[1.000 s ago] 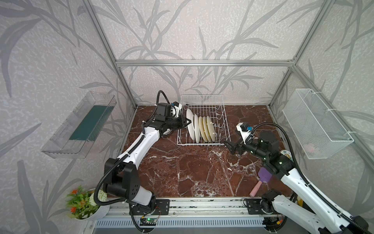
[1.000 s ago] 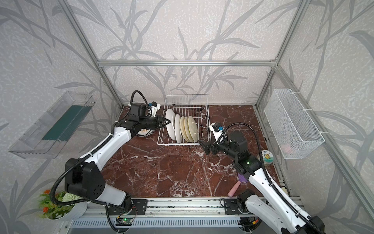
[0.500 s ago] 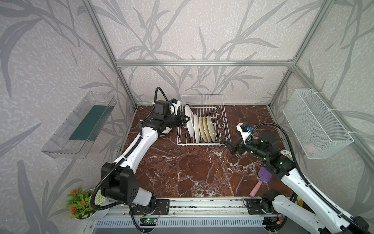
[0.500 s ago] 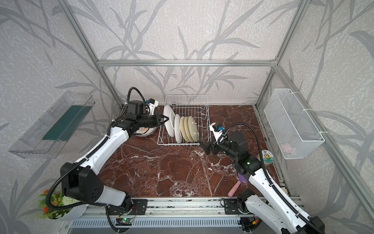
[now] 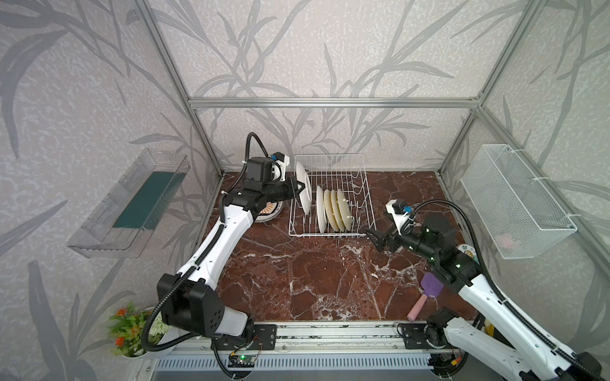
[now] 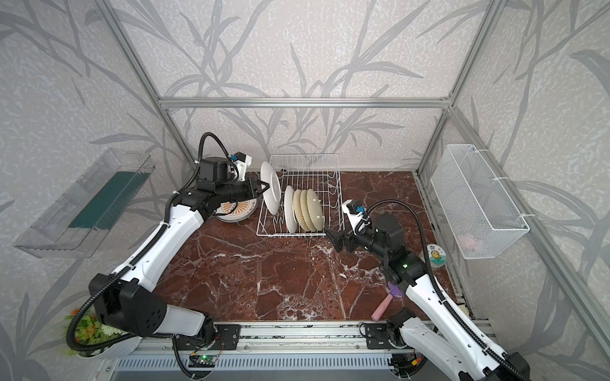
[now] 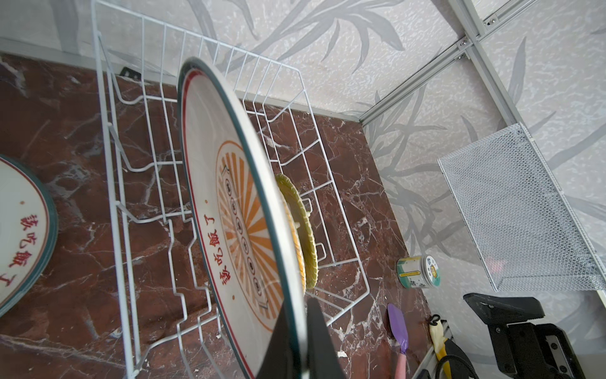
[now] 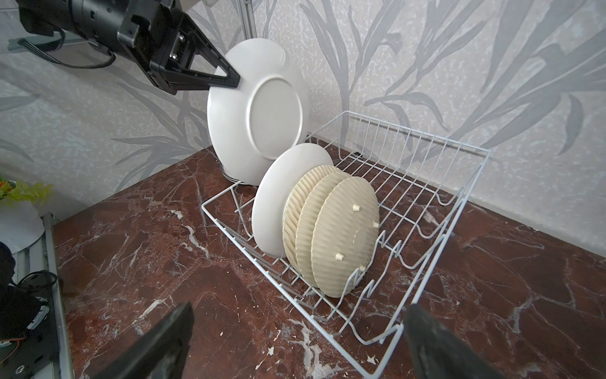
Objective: Unload the plates from the dish rack
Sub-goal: Place the plate among the plates.
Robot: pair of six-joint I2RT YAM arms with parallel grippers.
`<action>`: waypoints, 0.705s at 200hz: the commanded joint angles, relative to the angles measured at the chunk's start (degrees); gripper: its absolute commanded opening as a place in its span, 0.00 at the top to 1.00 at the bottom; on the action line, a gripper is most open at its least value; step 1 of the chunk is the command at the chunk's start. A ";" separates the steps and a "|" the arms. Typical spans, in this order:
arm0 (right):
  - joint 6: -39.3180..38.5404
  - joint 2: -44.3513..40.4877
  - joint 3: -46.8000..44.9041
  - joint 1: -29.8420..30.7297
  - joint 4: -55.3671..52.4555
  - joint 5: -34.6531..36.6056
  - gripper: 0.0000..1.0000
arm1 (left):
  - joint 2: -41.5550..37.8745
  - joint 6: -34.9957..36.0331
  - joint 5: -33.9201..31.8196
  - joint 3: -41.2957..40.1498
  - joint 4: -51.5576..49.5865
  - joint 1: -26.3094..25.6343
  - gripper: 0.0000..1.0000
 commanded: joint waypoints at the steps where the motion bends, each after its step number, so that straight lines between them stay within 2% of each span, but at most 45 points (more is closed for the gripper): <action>1: 1.19 -1.29 -0.01 0.42 0.78 0.58 0.01 | -3.03 3.59 -2.00 4.25 -0.66 0.08 1.00; 56: 5.64 0.34 2.61 0.42 -0.83 2.48 0.01 | -1.55 10.12 -3.46 9.38 -5.37 -0.39 1.00; 89: 10.56 3.32 6.51 0.42 -3.53 4.40 0.01 | -1.24 17.86 -3.54 10.43 -6.99 -2.46 1.00; 141: 23.10 8.46 14.14 -1.28 -6.46 5.06 0.01 | 0.18 31.76 -9.90 13.91 -12.41 -8.19 1.00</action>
